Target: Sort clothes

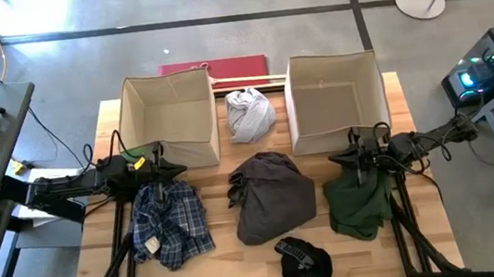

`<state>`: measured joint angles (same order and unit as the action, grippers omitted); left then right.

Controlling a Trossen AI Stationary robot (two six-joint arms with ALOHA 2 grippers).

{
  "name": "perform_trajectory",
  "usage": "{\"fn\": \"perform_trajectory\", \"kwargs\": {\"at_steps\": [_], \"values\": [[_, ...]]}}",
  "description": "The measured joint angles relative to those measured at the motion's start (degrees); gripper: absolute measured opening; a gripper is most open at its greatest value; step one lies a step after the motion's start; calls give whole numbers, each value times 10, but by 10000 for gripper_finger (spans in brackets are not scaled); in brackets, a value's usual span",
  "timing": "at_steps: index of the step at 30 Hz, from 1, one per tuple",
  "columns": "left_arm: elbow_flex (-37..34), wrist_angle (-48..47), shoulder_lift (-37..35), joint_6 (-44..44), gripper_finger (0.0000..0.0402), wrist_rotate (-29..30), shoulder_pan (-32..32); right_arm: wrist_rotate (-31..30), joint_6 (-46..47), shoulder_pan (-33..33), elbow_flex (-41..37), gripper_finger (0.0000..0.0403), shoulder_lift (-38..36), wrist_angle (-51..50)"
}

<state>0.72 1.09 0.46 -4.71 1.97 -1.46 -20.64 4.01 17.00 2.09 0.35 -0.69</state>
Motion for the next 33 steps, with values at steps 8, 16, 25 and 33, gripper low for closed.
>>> {"fn": "perform_trajectory", "kwargs": {"at_steps": [8,16,25,33], "values": [[0,0,0,0,0,0,0,0,0,0,0,0,0,0],[0,22,0,67,0,0,0,0,0,0,0,0,0,0],[-1,235,13,301,0,-20,2,0,0,0,0,0,0,0],[53,305,129,135,0,-61,73,0,0,0,0,0,0,0]]}}
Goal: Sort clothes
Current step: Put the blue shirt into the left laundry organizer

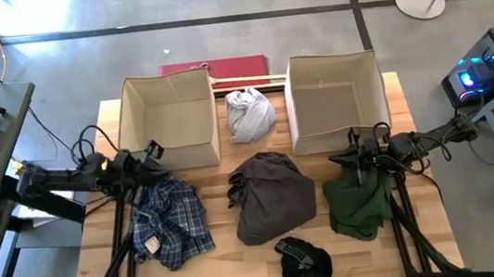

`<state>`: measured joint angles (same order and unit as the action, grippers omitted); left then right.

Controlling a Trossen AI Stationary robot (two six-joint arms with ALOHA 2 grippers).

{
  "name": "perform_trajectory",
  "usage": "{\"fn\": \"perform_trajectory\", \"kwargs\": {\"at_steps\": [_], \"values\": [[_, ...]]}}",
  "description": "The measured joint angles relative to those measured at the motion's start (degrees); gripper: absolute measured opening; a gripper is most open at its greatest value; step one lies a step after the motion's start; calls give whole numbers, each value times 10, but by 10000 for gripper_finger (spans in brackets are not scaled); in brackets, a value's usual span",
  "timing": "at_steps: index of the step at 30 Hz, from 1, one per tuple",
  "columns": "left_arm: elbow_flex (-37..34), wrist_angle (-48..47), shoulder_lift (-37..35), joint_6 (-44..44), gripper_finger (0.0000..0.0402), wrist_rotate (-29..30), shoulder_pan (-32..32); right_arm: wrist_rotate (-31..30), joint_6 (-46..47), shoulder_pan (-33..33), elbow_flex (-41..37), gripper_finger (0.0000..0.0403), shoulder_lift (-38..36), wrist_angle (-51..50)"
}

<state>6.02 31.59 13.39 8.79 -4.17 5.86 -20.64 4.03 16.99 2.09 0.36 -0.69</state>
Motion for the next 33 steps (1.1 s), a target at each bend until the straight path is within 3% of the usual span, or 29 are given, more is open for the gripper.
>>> {"fn": "perform_trajectory", "kwargs": {"at_steps": [6,11,16,19,22,27,33], "values": [[197,-176,214,-88,0,128,66,0,0,0,0,0,0,0],[432,-485,387,-115,0,219,102,0,0,0,0,0,0,0],[643,-752,522,-53,0,268,137,0,0,0,0,0,0,0],[741,-908,583,80,0,266,162,0,0,0,0,0,0,0],[787,-1042,620,255,0,258,200,0,0,0,0,0,0,0],[705,-1093,642,568,0,326,311,0,0,0,0,0,0,0],[596,-1109,666,940,10,254,387,0,0,0,0,0,0,0]]}}
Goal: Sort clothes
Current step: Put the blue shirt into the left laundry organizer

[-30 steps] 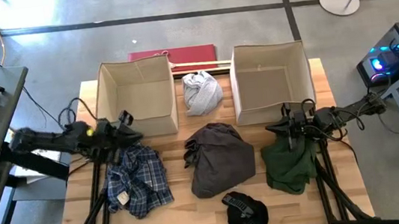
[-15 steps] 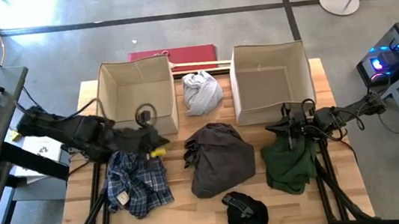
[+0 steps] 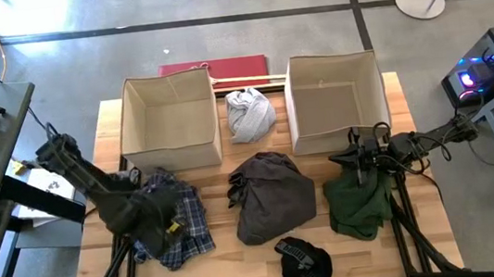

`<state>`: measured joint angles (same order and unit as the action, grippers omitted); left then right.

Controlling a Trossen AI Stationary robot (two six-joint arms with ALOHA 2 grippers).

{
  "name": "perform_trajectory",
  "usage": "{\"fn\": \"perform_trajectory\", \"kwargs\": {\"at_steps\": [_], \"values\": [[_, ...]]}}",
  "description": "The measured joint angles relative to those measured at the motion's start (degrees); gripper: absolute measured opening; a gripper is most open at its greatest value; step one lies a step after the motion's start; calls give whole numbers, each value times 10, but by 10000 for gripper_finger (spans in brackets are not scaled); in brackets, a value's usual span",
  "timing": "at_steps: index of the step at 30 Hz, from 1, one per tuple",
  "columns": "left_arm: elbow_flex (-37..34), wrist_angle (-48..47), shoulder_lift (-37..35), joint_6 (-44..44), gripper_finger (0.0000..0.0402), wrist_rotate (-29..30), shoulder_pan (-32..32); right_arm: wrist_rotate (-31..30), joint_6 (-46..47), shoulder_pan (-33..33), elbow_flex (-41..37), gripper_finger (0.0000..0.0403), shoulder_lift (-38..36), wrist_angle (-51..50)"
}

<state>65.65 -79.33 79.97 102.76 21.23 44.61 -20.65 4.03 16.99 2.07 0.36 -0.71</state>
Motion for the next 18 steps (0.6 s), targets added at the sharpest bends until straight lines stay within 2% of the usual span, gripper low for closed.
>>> {"fn": "perform_trajectory", "kwargs": {"at_steps": [2,5,12,15,18], "values": [[-23,-9,1,70,26,-23,13,0,0,0,0,0,0,0],[-50,-9,-8,126,66,-36,23,0,0,0,0,0,0,0],[-116,10,-17,217,198,-38,25,0,0,0,0,0,0,0],[-166,72,-16,242,253,-38,24,0,0,0,0,0,0,0],[-219,175,-16,247,291,-42,19,0,0,0,0,0,0,0]]}}
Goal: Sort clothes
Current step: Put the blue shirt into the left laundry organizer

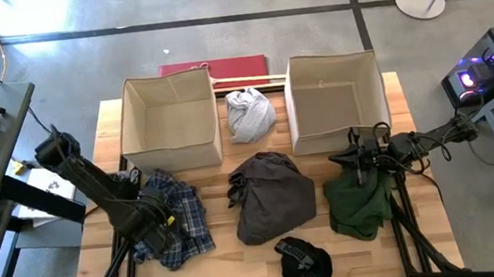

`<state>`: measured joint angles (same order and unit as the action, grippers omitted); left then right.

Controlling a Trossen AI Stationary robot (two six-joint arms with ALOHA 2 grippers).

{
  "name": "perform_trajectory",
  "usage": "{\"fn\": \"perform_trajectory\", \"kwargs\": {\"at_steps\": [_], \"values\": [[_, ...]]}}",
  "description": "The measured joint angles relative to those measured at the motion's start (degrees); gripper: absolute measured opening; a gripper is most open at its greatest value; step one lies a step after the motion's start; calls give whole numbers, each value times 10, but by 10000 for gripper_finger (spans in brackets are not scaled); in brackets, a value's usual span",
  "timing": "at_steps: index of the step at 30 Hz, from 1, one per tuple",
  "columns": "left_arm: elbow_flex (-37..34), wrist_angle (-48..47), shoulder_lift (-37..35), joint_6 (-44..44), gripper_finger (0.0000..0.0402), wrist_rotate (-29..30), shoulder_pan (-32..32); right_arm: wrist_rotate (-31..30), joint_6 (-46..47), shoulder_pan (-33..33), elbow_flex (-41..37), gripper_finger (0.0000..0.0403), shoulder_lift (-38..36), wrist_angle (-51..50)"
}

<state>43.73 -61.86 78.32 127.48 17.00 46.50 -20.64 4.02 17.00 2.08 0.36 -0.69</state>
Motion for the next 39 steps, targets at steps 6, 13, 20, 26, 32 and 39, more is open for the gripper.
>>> {"fn": "perform_trajectory", "kwargs": {"at_steps": [6,13,20,26,32,39], "values": [[-80,155,13,-5,302,-55,-12,0,0,0,0,0,0,0],[-79,148,29,-58,247,-61,-17,0,0,0,0,0,0,0],[-87,160,35,-96,92,45,-17,0,0,0,0,0,0,0],[-89,208,38,-115,18,210,-17,0,0,0,0,0,0,0],[-2,221,12,-257,4,346,-17,0,0,0,0,0,0,0],[127,219,-71,-576,2,518,-30,0,0,0,0,0,0,0]]}}
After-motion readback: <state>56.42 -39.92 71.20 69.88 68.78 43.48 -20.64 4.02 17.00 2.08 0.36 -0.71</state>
